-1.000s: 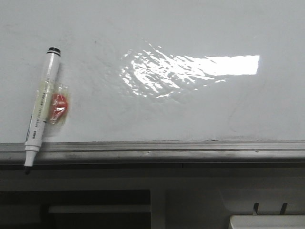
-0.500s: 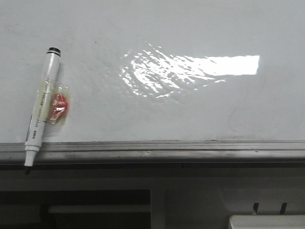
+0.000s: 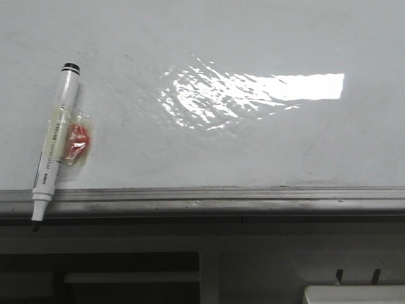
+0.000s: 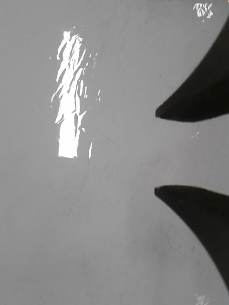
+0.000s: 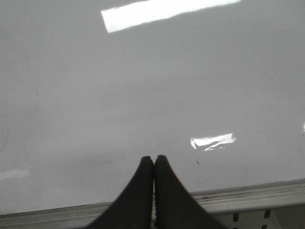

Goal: Write number 9 on whiteboard

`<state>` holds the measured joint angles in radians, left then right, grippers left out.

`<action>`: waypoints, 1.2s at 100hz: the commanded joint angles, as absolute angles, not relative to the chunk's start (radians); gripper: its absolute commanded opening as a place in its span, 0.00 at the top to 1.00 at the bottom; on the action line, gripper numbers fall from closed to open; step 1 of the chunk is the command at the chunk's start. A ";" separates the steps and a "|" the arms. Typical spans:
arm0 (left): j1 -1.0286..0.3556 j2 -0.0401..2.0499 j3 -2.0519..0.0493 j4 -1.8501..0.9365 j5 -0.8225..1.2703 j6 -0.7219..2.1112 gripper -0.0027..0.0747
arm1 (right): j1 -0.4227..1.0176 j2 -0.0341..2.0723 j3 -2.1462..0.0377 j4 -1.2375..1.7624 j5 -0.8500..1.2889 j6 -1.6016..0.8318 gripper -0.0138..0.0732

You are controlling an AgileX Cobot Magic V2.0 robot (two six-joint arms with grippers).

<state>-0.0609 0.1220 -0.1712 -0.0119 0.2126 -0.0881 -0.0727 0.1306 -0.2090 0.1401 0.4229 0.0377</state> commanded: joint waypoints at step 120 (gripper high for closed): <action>-0.749 0.881 -0.217 -0.196 -0.369 -0.102 0.43 | -0.081 0.152 -0.246 0.142 0.371 0.038 0.92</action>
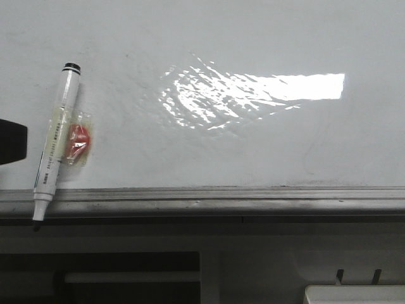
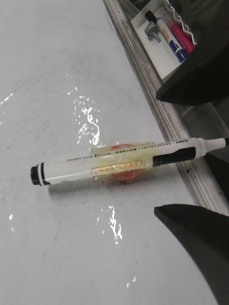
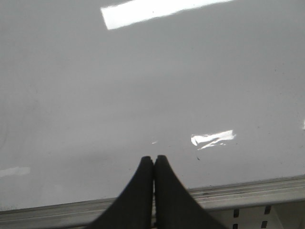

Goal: Write number 9 on whiteboard

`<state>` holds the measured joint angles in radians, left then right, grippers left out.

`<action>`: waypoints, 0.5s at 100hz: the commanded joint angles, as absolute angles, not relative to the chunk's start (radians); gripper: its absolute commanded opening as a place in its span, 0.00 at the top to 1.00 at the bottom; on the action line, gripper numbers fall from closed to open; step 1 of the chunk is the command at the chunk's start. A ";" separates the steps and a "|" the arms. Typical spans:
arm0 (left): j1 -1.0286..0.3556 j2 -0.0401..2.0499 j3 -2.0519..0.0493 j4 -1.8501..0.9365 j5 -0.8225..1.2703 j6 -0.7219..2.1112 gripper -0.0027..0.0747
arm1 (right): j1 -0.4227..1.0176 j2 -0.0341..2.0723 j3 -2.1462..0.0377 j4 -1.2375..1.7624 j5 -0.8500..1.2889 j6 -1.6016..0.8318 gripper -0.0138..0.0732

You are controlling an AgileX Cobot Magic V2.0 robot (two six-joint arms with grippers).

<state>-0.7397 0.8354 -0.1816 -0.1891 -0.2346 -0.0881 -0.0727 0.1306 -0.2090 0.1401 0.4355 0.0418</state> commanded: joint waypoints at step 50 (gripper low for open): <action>-0.749 1.075 -0.217 -0.192 -0.531 -0.131 0.43 | -0.081 0.152 -0.244 0.142 0.374 0.038 0.92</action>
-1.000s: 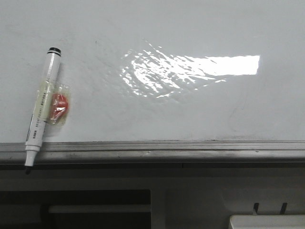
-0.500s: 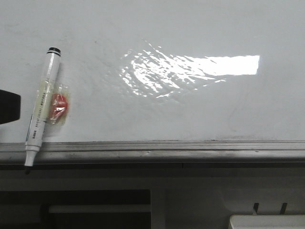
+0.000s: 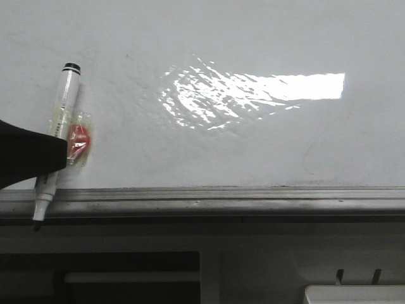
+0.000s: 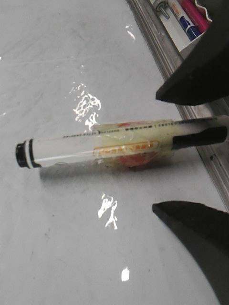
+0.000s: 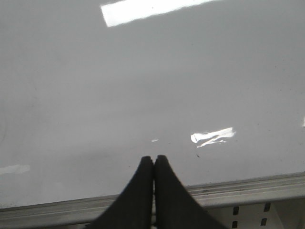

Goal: Write number 9 on whiteboard

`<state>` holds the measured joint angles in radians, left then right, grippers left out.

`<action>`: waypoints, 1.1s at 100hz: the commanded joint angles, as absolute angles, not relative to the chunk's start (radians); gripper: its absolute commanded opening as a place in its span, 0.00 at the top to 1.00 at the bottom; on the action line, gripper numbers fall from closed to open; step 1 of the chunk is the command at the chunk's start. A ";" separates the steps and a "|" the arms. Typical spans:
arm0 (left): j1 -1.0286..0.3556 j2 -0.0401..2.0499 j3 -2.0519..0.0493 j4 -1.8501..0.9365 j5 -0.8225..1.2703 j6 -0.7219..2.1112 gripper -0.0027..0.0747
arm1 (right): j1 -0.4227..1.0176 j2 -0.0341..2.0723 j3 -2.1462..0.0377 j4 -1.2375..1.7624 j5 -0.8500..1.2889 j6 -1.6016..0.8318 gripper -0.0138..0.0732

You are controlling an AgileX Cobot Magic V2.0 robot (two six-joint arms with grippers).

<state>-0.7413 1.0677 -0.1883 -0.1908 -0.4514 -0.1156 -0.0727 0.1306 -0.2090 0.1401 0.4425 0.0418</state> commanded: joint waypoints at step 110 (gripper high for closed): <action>-0.749 1.028 -0.295 0.301 -0.532 -0.138 0.99 | 0.537 0.632 -0.598 0.300 0.425 -0.211 0.88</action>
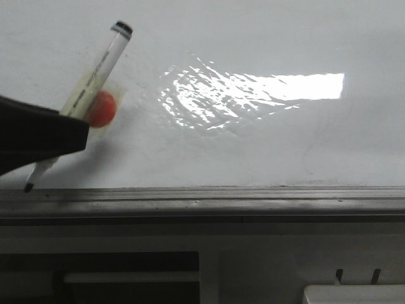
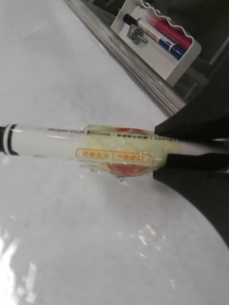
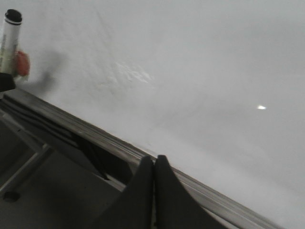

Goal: Write number 9 on whiteboard

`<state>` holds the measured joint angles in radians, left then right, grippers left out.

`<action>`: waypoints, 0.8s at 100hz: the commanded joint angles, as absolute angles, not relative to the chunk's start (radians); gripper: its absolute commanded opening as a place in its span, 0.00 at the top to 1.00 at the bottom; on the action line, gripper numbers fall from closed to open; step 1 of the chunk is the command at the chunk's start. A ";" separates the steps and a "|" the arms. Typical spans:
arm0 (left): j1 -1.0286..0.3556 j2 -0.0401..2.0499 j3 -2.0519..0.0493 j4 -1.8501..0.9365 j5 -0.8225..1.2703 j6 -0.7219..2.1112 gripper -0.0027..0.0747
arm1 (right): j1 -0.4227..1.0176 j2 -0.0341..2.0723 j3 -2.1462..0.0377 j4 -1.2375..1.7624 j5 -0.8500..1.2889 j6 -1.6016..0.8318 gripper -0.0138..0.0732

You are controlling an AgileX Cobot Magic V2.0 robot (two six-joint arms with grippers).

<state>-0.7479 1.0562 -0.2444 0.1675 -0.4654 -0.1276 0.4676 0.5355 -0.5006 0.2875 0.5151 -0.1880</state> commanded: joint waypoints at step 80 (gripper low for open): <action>-0.749 1.030 -0.325 0.639 -0.566 -0.136 0.99 | 0.899 1.132 -0.897 0.339 0.365 -0.306 0.49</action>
<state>-0.7479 1.0428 -0.2935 0.6580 -0.4926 -0.1290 0.8965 1.1305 -0.8599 0.3207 0.4104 -0.2898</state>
